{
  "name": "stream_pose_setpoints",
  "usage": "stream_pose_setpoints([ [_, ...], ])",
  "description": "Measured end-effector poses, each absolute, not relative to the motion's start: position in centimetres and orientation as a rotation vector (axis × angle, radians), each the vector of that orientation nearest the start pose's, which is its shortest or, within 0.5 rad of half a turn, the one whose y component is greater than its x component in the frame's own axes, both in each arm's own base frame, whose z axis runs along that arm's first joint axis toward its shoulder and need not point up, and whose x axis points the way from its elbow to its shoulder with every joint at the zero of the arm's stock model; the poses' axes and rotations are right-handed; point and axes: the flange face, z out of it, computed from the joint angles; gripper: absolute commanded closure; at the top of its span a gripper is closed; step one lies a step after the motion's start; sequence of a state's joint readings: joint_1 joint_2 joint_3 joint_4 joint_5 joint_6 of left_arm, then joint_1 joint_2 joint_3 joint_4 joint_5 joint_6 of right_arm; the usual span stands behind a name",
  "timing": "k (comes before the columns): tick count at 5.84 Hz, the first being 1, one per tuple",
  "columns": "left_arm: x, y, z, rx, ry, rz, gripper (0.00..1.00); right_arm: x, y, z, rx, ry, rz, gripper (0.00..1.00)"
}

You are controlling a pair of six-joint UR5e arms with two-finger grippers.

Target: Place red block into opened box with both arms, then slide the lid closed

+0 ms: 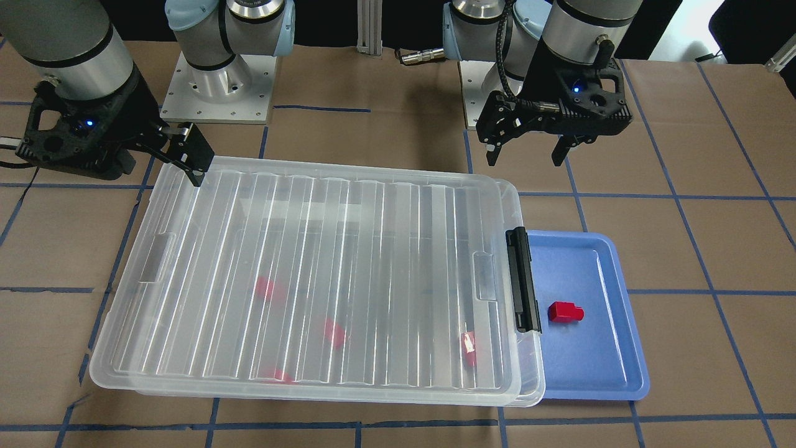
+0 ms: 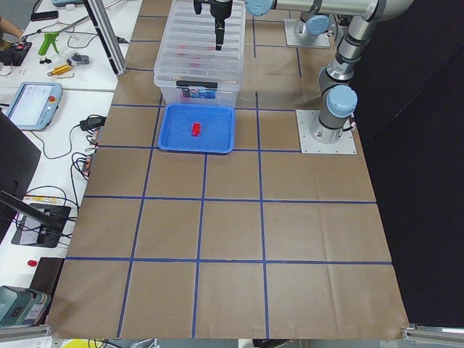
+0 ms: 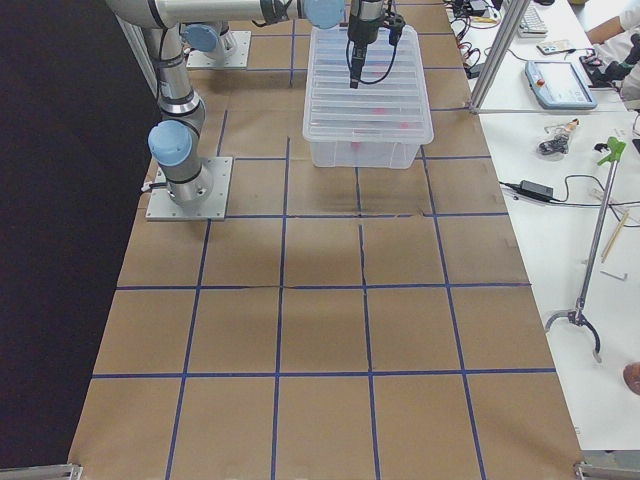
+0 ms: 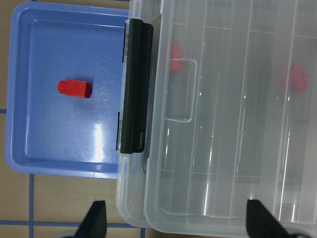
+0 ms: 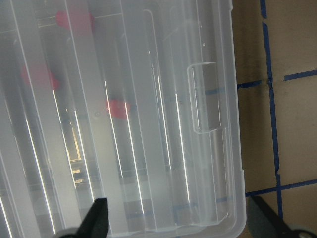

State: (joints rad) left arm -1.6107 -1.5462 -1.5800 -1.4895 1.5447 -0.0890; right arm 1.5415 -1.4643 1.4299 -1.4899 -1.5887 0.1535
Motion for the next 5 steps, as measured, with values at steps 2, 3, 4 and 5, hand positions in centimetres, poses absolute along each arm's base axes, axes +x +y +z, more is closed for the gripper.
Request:
stream_pose_setpoints([
  [2, -15.5, -48.4, 50.5, -0.075, 3.171, -0.153, 0.01, 7.5, -55.4, 47.2, 0.259, 3.141, 0.136, 0.0],
  [3, -15.5, -48.4, 50.5, -0.075, 3.172, -0.155, 0.02, 5.5, -56.2, 45.2, 0.249, 3.137, 0.161, 0.0],
  [4, -15.4, -48.5, 50.6, -0.077, 3.174, -0.155, 0.02, 3.6, -56.6, 42.4, 0.249, 3.134, 0.168, 0.0],
  [5, -15.2, -48.9, 50.3, -0.079, 3.173, -0.147, 0.02, 1.1, -56.3, 39.4, 0.244, 3.128, 0.178, 0.0],
])
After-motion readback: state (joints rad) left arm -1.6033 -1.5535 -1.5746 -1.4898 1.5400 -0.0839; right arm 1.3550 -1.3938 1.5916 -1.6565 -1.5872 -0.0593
